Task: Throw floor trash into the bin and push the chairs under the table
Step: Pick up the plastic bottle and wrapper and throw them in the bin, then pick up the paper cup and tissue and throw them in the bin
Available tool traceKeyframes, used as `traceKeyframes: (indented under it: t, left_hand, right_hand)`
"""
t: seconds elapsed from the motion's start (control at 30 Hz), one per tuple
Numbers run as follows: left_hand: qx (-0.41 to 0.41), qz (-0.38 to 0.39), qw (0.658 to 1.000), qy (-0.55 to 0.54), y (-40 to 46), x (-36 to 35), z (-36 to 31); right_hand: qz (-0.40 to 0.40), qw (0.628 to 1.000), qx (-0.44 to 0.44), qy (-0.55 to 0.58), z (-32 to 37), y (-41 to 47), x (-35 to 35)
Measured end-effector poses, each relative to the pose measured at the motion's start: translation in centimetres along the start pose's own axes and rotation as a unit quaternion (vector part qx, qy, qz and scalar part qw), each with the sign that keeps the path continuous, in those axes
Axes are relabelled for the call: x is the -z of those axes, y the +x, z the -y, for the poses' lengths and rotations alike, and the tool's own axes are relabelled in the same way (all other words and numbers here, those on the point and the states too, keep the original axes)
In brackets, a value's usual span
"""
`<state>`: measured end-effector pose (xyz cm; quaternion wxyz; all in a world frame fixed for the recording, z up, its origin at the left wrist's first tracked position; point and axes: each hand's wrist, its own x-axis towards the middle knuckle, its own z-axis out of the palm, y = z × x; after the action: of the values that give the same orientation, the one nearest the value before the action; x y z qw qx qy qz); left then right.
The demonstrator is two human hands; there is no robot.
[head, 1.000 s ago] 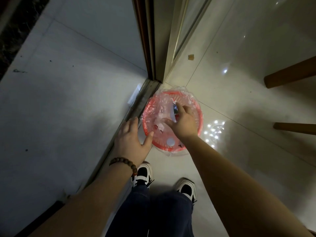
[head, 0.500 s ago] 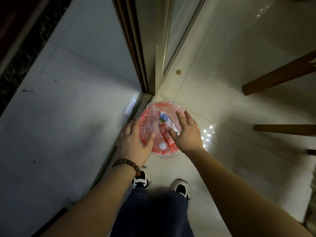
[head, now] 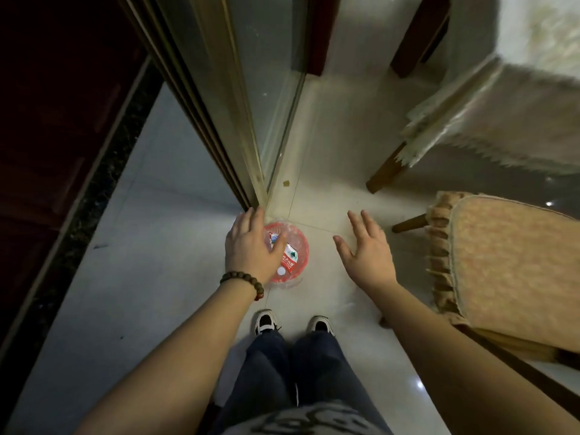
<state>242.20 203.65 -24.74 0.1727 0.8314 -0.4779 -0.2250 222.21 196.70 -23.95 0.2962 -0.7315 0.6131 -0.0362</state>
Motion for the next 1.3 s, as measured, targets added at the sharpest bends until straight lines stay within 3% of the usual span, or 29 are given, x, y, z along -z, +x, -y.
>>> traceKeyframes:
  t: [0.4, 0.77, 1.0, 1.3]
  left_hand:
    - [-0.124, 0.009, 0.992, 0.009, -1.6, 4.1, -8.4]
    - [-0.308, 0.128, 0.94, 0.071, -4.7, 0.0, -12.7]
    - [-0.433, 0.241, 0.861, 0.114, -11.0, -5.2, -15.9]
    - [-0.589, 0.34, 0.718, 0.147, -23.8, -11.3, -22.0]
  right_hand:
    - [-0.115, 0.991, -0.058, 0.031, -0.1, -5.7, 7.9]
    - [-0.223, 0.945, -0.227, 0.071, -4.0, -13.9, 6.0]
    - [-0.29, 0.855, -0.401, 0.154, -8.5, -23.9, 2.3]
    - [-0.372, 0.703, -0.575, 0.189, -12.9, -39.8, 0.1]
